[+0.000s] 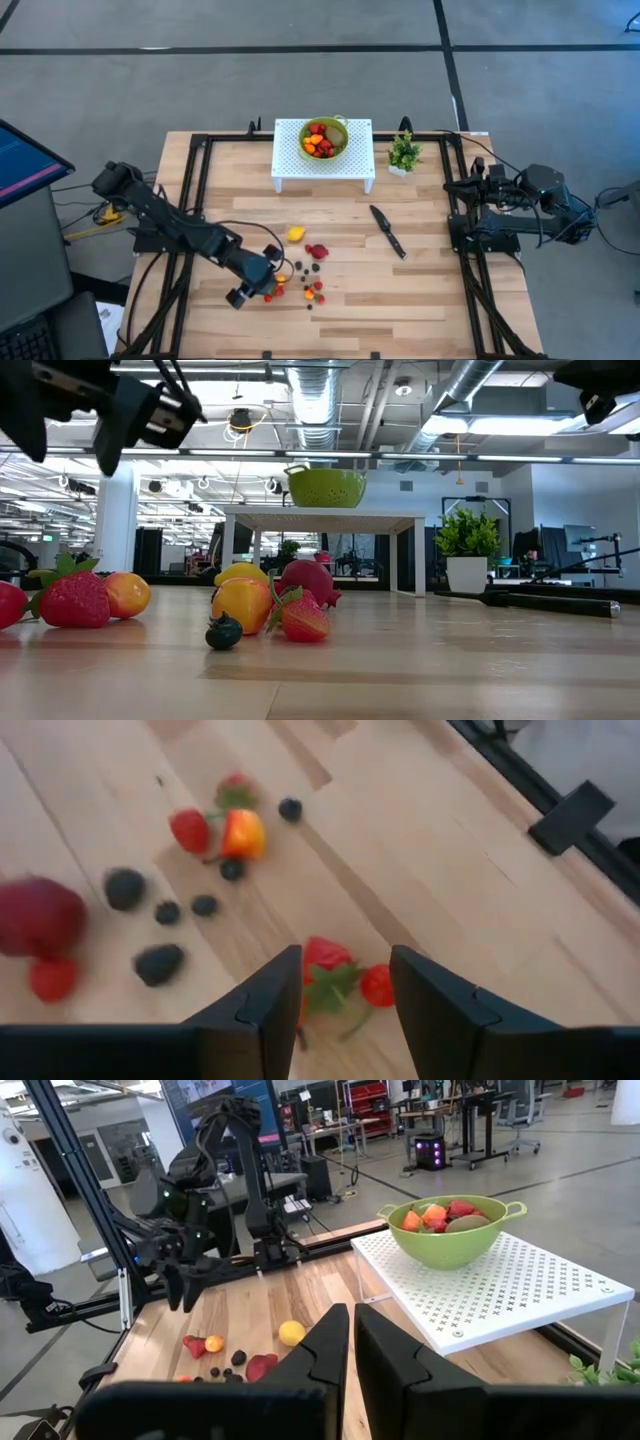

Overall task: Pick & Place Fruit
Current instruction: Put the red strawberry into the green strainer bowl

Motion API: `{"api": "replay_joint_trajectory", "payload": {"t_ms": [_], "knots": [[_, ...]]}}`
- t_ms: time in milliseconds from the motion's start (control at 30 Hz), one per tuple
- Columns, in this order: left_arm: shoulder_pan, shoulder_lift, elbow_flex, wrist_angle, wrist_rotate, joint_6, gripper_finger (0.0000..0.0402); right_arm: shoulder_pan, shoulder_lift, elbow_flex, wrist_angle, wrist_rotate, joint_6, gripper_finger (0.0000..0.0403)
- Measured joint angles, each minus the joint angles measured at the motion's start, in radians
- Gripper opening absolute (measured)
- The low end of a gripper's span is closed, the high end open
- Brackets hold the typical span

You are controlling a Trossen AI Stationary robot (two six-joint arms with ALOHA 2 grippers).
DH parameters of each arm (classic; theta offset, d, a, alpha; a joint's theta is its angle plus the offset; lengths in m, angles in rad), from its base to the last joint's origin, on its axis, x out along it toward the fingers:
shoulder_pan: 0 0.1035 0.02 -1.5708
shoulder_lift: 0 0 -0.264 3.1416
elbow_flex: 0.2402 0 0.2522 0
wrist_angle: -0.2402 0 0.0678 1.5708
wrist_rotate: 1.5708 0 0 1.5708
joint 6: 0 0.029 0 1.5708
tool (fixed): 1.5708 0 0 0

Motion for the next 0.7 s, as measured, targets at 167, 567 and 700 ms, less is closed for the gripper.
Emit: {"api": "replay_joint_trajectory", "payload": {"t_ms": [167,567,700], "knots": [[-0.011,0.024,0.000,0.000,0.029,-0.121,0.0147,0.000,0.000,0.000,0.000,0.000,0.000,0.0017],[-0.010,0.034,-0.088,0.059,0.053,-0.262,0.0143,0.000,0.000,0.000,0.000,0.000,0.000,0.0017],[-0.001,0.034,-0.134,0.119,0.054,-0.283,0.0139,0.000,0.000,0.000,0.000,0.000,0.000,0.0017]]}}
